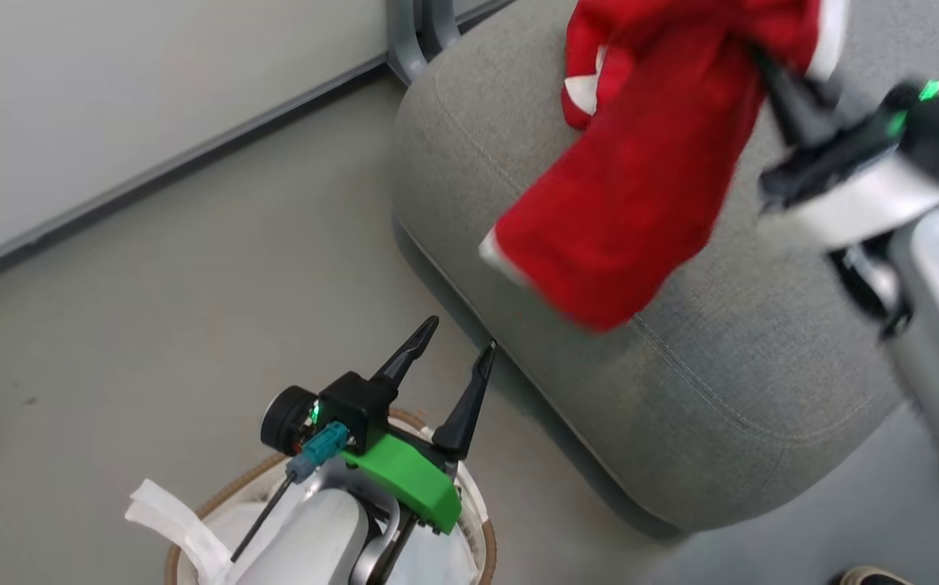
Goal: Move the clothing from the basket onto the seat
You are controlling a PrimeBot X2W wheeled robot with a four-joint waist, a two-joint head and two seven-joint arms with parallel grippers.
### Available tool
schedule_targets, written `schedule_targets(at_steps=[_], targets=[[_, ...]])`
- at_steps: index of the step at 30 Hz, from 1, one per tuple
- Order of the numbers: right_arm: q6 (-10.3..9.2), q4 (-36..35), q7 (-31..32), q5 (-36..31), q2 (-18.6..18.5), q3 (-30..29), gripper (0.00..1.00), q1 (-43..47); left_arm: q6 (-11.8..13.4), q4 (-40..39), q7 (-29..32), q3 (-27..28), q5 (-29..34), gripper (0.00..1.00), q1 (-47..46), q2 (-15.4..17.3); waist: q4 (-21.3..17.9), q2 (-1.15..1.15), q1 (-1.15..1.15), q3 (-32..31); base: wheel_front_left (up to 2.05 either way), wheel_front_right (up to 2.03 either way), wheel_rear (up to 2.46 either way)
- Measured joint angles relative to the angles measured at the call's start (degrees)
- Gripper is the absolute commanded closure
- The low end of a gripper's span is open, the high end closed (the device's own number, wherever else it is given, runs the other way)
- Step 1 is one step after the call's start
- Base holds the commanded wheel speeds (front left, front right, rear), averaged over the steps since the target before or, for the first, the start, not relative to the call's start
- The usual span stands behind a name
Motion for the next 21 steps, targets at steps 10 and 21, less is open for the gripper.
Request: schedule_targets(at_steps=[10,21], targets=[[0.01,16.62,-0.01,-13.41,-11.39,-2.22,1.0,-25.87,0.0,-0.2,0.0,-1.25,0.66,0.0,-4.86,3.5,2.65,0.0,0.0,8.53,0.0,0.0,0.0],[0.02,37.73,-0.05,-19.67,-10.56,-13.11,1.0,-26.59,0.0,-1.1,0.0,-0.85,1.89,0.0,-7.84,3.88,9.08,0.0,0.0,15.05,0.0,0.0,0.0]])
